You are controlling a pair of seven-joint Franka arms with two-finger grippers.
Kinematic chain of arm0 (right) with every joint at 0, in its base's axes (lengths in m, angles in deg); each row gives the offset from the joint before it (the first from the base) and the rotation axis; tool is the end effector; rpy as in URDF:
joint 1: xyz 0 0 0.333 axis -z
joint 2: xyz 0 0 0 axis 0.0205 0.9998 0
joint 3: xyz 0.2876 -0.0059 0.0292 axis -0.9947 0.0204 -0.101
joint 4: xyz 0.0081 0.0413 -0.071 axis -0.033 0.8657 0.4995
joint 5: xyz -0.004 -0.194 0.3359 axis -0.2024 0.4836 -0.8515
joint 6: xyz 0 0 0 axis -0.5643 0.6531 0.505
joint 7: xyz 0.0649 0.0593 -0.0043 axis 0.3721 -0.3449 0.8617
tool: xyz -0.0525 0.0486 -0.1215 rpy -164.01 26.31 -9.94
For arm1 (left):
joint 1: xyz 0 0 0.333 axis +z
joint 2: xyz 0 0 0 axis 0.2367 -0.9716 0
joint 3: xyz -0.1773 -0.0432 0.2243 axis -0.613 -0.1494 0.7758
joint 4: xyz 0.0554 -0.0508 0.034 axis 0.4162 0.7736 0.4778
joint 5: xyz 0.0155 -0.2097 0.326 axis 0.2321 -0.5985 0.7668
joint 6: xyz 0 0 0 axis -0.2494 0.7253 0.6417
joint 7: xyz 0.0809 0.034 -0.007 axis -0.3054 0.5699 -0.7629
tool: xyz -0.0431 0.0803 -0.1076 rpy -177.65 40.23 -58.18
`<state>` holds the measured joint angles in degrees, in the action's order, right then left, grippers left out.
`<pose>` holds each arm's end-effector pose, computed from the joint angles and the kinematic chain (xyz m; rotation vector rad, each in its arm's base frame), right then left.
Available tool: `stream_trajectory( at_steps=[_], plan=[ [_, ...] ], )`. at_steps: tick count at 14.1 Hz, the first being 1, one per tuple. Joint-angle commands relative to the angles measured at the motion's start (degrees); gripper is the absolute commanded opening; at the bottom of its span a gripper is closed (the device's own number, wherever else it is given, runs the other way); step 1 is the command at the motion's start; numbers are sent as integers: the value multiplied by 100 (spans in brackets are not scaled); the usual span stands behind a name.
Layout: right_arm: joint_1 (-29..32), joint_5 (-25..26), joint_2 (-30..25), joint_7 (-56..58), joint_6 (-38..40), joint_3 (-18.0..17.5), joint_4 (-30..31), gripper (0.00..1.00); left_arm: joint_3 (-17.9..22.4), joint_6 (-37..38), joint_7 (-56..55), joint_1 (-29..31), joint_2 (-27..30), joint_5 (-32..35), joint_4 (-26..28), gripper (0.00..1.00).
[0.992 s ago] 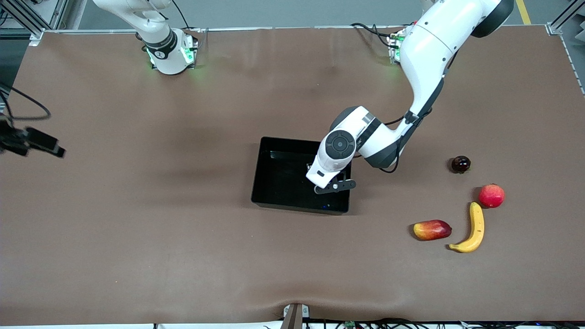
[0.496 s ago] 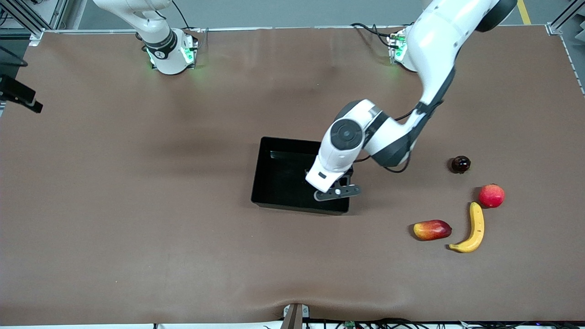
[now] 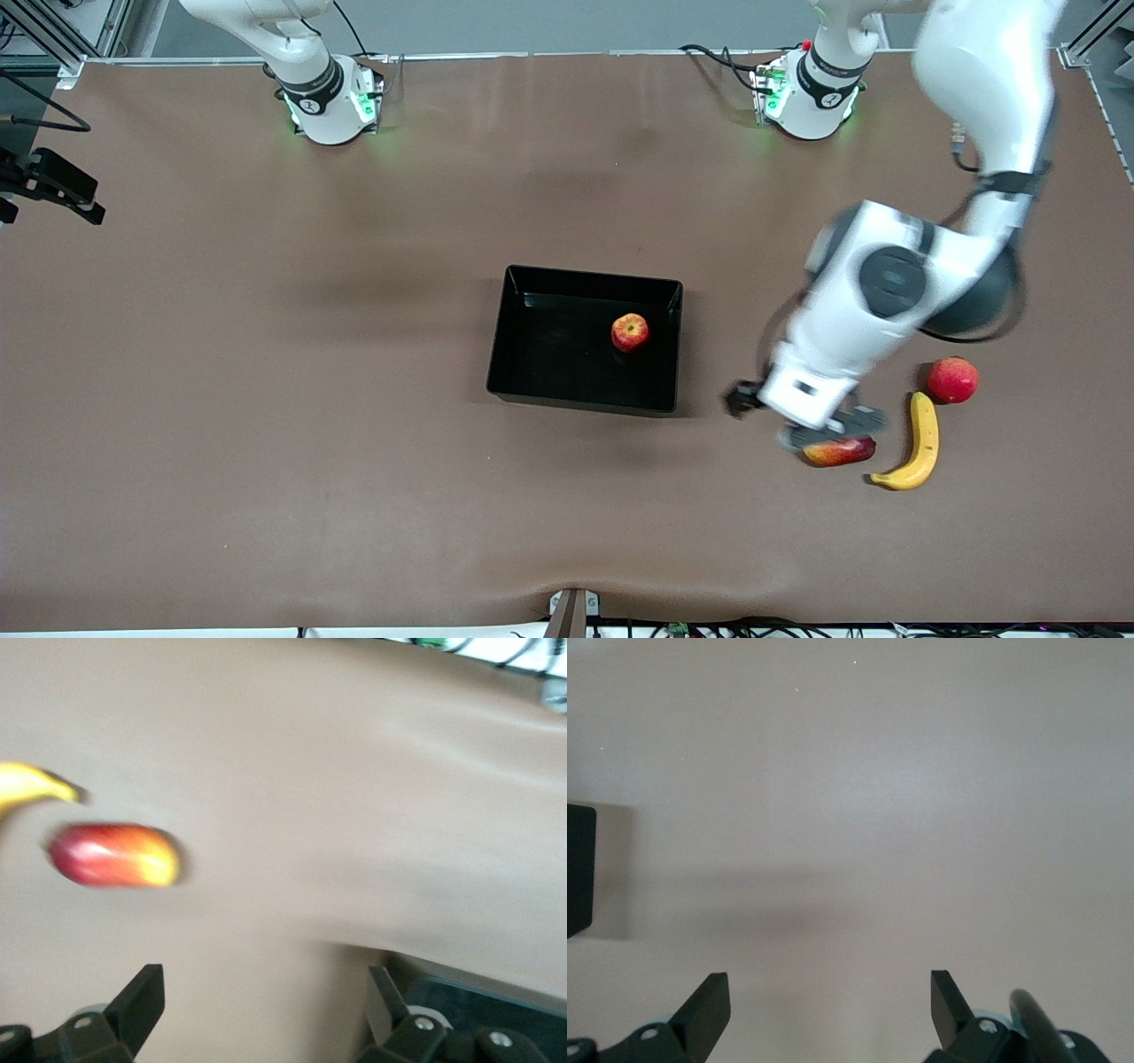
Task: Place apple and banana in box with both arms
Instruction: 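Move the left gripper down to the yellow banana, then grasp the banana with the left gripper and lift it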
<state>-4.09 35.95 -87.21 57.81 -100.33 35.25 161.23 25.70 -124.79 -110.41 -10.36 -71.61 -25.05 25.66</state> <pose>0.5314 -0.0285 0.6005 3.0973 0.0015 0.0570 0.6801 -0.1833 0.3371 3.0930 0.2001 0.2060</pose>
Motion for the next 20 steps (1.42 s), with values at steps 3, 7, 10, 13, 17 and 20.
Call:
stream_trajectory(
  at_steps=[3, 7, 10, 13, 17, 20],
  plan=[
    [45, -182, 29, 671, -253, 33, 112, 100, -56, -529, 2535, 1352, -608, 279, 47, 100],
    [27, -182, 64, 673, -262, 33, 104, 100, 401, -1356, 3155, 1442, -1179, 569, 47, 100],
    [10, -182, 125, 664, -288, 33, 95, 100, 611, -1867, 3366, 1416, -1514, 648, 38, 100],
    [10, -182, 134, 664, -288, 33, 103, 100, 849, -2263, 3507, 1363, -1699, 683, 38, 100],
    [36, -182, 143, 664, -279, 33, 104, 100, 964, -2360, 3507, 1363, -1796, 745, 38, 55],
    [36, -182, 143, 655, -279, 33, 104, 100, 946, -2360, 3516, 1372, -1673, 754, 30, 0]
  ],
)
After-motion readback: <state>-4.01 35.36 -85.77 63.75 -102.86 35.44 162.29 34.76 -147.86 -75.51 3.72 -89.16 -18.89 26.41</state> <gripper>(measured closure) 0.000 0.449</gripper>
